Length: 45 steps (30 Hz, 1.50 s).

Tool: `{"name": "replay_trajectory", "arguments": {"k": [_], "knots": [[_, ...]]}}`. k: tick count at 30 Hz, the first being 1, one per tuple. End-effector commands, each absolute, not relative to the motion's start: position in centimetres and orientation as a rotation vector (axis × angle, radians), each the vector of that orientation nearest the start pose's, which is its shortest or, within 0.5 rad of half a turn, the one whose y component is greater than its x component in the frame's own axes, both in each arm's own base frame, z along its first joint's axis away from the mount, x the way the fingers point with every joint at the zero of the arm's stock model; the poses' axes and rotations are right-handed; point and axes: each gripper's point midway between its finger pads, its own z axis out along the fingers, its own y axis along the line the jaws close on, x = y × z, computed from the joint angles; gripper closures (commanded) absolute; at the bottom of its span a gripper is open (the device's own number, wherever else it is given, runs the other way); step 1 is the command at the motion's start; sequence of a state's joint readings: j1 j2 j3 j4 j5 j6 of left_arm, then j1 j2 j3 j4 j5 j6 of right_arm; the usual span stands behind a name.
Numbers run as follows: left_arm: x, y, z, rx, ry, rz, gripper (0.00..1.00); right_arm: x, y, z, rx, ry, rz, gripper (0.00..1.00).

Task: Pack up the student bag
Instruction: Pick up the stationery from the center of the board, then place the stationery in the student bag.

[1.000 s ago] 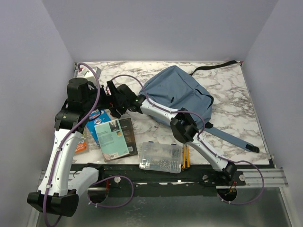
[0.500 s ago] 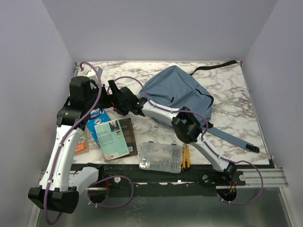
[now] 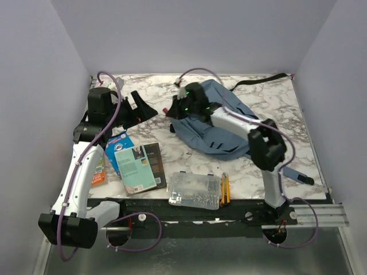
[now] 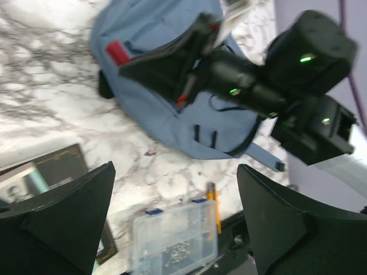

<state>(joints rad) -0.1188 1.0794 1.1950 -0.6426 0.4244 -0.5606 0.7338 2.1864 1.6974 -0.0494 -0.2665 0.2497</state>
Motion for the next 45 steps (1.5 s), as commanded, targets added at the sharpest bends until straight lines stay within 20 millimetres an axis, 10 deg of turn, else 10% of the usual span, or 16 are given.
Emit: {"name": "replay_trajectory", "arguments": {"k": [1,7,15,22,33,45], "knots": [[30.2,-16.8,29.7,-0.133,2.125,-1.140,0.12,41.7,38.6,18.5,-0.439,2.081,0.980,0.99],[30.5,-24.7,28.1,0.072,2.254,-1.273,0.16,45.0,26.6,15.9,-0.018,2.317,0.764,0.99],[33.0,-32.6,25.5,0.248,2.332,-1.302,0.19,43.6,22.1,11.3,0.120,2.530,0.617,0.99],[37.1,-35.0,23.5,0.287,2.343,-1.150,0.21,41.1,16.8,6.9,0.212,2.551,0.399,0.99],[42.7,-40.8,17.8,0.510,2.305,-0.793,0.38,38.5,14.4,4.2,0.398,2.532,0.546,0.99],[44.6,-44.2,12.0,0.534,2.317,-0.560,0.38,38.4,13.9,6.8,0.670,2.320,0.852,1.00]]}}
